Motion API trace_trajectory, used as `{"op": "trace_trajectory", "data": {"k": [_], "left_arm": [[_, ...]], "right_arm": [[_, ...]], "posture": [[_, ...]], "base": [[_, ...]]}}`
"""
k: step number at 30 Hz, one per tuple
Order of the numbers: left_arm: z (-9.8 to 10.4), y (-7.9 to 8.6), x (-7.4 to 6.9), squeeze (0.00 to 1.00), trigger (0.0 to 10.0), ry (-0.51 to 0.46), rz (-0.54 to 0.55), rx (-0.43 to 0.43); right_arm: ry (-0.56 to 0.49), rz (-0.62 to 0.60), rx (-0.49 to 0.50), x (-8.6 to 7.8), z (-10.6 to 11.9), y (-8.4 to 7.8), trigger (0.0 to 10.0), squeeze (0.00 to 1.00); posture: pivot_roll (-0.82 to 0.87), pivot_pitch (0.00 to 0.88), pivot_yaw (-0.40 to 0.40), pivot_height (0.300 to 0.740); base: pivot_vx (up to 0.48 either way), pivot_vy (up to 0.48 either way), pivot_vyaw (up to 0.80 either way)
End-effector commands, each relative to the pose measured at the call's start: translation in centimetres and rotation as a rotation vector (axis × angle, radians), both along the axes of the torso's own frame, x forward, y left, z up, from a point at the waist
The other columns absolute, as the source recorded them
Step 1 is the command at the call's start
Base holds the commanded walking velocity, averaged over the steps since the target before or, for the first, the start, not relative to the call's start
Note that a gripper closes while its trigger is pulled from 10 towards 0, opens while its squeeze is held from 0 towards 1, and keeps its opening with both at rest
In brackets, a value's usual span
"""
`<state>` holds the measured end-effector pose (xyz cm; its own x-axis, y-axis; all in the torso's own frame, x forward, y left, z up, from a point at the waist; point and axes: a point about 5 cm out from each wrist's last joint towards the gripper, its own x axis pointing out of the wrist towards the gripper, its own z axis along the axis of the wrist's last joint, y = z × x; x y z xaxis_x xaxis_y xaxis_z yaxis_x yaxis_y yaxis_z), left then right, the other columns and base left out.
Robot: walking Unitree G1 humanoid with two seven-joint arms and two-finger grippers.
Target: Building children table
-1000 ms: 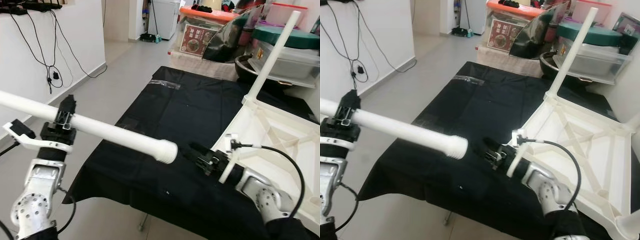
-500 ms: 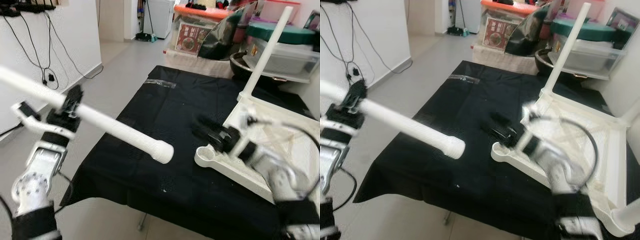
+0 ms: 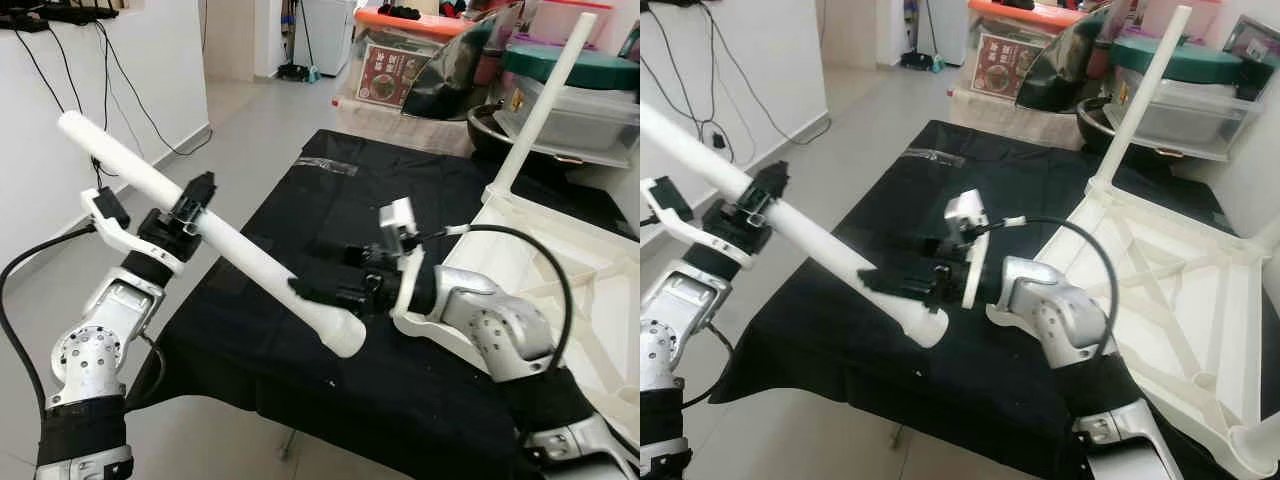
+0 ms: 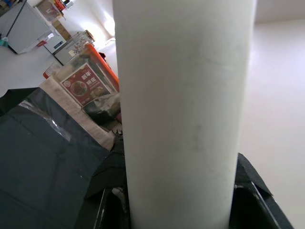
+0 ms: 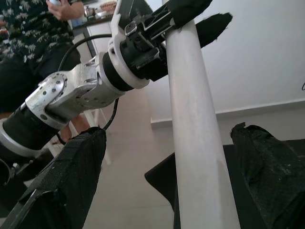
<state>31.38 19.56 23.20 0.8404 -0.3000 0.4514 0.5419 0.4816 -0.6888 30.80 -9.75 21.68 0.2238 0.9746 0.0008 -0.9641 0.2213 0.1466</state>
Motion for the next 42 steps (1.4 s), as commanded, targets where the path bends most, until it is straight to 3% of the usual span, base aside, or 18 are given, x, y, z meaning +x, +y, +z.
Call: {"op": "trace_trajectory", "data": {"k": [1,7,14,16,17,21,22,23,24,28,29,31,32,33,34,38,39,42], "left_arm": [[0.0,-0.7,-0.2,0.00,0.7,-0.014,-0.030,0.001],[0.0,-1.9,0.0,0.00,0.7,-0.017,-0.072,0.014],[-0.1,-2.5,0.2,0.00,0.7,-0.016,-0.092,0.029],[-0.3,-2.8,0.2,0.00,1.0,-0.011,-0.093,0.035],[-0.4,-3.0,0.2,0.00,1.7,-0.007,-0.094,0.037],[-0.5,-3.3,0.2,0.00,2.0,-0.002,-0.096,0.039],[-0.5,-3.6,0.3,0.00,2.4,0.000,-0.101,0.040],[-0.6,-3.8,0.3,0.00,2.4,0.001,-0.104,0.041],[-0.6,-4.0,0.3,0.00,2.7,0.001,-0.108,0.042],[-0.5,-4.2,0.4,0.00,3.3,0.000,-0.112,0.042],[-0.5,-4.3,0.4,0.00,3.9,0.000,-0.115,0.045],[-0.5,-4.3,0.4,0.00,3.9,0.000,-0.115,0.045],[-0.5,-4.3,0.4,0.00,4.5,-0.001,-0.116,0.048],[-0.6,-4.4,0.5,0.00,5.8,0.003,-0.114,0.054],[-0.8,-4.4,0.5,0.00,10.0,0.010,-0.105,0.064],[-1.0,-4.7,0.4,0.00,10.0,-0.005,-0.095,0.105],[-1.0,-4.9,0.3,1.00,10.0,-0.016,-0.097,0.113],[-1.0,-5.1,0.2,1.00,10.0,-0.037,-0.105,0.130]], "right_arm": [[0.003,-0.003,-0.058,0.2,-0.3,0.0,10.0,0.00],[-0.022,-0.053,-0.234,0.9,-2.1,1.6,10.0,0.00],[-0.041,-0.088,-0.312,1.3,-2.9,2.8,10.0,0.00],[-0.061,-0.104,-0.371,1.5,-3.4,3.3,10.0,0.00],[-0.075,-0.105,-0.396,1.5,-3.5,3.6,10.0,0.00],[-0.091,-0.098,-0.424,1.5,-3.6,4.1,10.0,0.00],[-0.102,-0.085,-0.438,1.5,-3.7,4.5,5.6,0.00],[-0.110,-0.077,-0.447,1.5,-3.7,4.8,5.6,0.00],[-0.112,-0.068,-0.459,1.5,-3.9,5.1,0.0,0.00],[-0.113,-0.055,-0.470,1.4,-4.1,5.3,0.0,0.00],[-0.110,-0.037,-0.485,1.2,-4.4,5.5,0.0,0.00],[-0.110,-0.037,-0.485,1.2,-4.4,5.5,0.0,0.00],[-0.107,-0.021,-0.501,0.9,-4.8,5.6,0.0,0.00],[-0.100,-0.005,-0.512,0.6,-5.1,5.7,0.0,0.00],[-0.093,0.008,-0.518,0.4,-5.3,5.7,0.0,0.00],[-0.090,0.023,-0.521,0.1,-5.5,5.7,0.0,0.00],[-0.088,0.024,-0.516,0.1,-5.5,5.7,0.0,0.00],[-0.086,0.024,-0.507,0.0,-5.5,5.7,0.0,0.00]], "posture": [[0.06,0.000,-0.087,0.740],[0.06,0.000,-0.083,0.740],[0.06,0.000,-0.084,0.740],[0.06,0.000,-0.084,0.740],[0.05,0.000,-0.084,0.740],[0.05,0.000,-0.084,0.740],[0.05,0.000,-0.083,0.740],[0.05,0.000,-0.083,0.740],[0.05,0.000,-0.085,0.740],[0.05,0.000,-0.087,0.740],[0.05,0.000,-0.089,0.740],[0.05,0.000,-0.089,0.740],[0.05,0.000,-0.089,0.740],[0.04,0.000,-0.091,0.740],[0.04,0.000,-0.091,0.740],[0.04,0.000,-0.091,0.740],[0.04,0.000,-0.091,0.740],[0.04,0.000,-0.090,0.740]], "base": [[0.000,0.000,0.00],[0.000,0.000,0.00],[0.000,0.000,0.00],[0.000,0.000,0.00],[0.000,0.000,0.00],[0.000,0.000,0.00],[0.000,0.000,0.00],[0.000,0.000,0.00],[0.000,0.000,0.00],[0.000,0.000,0.00],[0.000,0.000,0.00],[0.000,0.000,0.00],[0.000,0.000,0.00],[0.000,0.000,0.00],[0.000,0.000,0.00],[0.000,0.000,0.00],[0.000,0.000,0.00],[0.000,0.000,0.00]]}}
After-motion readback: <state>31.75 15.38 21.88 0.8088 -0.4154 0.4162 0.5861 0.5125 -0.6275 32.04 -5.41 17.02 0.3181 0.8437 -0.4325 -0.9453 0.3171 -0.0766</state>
